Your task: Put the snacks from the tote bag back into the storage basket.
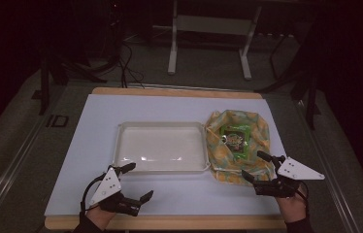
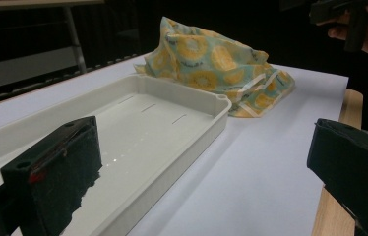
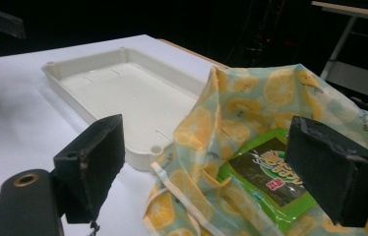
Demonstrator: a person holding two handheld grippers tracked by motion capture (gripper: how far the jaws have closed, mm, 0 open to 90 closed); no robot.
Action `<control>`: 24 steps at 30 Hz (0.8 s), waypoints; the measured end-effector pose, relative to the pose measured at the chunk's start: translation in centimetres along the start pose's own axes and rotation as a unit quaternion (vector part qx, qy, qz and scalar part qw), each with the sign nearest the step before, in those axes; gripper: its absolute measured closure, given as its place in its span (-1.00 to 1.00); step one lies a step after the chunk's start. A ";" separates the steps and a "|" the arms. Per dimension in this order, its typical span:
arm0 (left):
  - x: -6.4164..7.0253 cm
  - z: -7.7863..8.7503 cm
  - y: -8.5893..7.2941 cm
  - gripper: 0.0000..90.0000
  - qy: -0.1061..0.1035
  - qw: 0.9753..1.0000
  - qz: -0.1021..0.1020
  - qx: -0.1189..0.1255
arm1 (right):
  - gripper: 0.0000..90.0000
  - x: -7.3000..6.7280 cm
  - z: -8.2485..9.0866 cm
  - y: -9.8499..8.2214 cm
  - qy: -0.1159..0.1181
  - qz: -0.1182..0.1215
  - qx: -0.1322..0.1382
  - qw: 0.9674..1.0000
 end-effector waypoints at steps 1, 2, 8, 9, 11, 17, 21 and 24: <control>0.0 0.0 0.0 -0.99 0.000 1.000 0.000 0.000 | -0.66 -0.1 0.0 0.1 0.004 -0.002 0.000 1.000; 0.0 0.0 0.0 -0.99 0.000 1.000 0.000 -0.001 | -0.66 -0.2 0.0 0.3 0.005 -0.002 0.001 1.000; -0.1 0.0 -0.1 -0.99 0.000 1.000 0.000 -0.003 | -0.66 -0.4 0.1 1.2 0.007 -0.001 0.007 1.000; -0.1 -0.1 -0.1 -0.99 0.000 1.000 0.000 -0.004 | -0.66 -0.3 0.0 1.5 0.004 0.003 0.008 1.000; -0.2 -0.1 -0.1 -0.99 0.000 1.000 0.001 -0.004 | -0.66 -0.2 0.0 1.8 0.003 0.002 0.010 1.000; -0.4 -0.2 -0.2 -0.99 -0.002 1.000 -0.001 -0.007 | -0.66 0.5 0.0 2.8 -0.007 0.004 0.020 1.000; -0.5 -0.2 -0.3 -0.99 -0.002 1.000 0.002 -0.006 | -0.66 1.0 0.1 3.7 -0.017 0.005 0.032 0.999; -0.5 -0.2 -0.2 -0.99 -0.002 1.000 0.002 -0.002 | -0.66 1.2 0.1 4.2 -0.017 0.003 0.034 0.999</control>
Point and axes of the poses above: each handheld gripper's, and its own axes: z roughly backward along the jaws, y roughly out of its top, x roughly to its right, the point moved 8 cm from there along -z, roughly forward along the jaws, and after that the axes turned 15 degrees about -y, right-handed, at the moved point
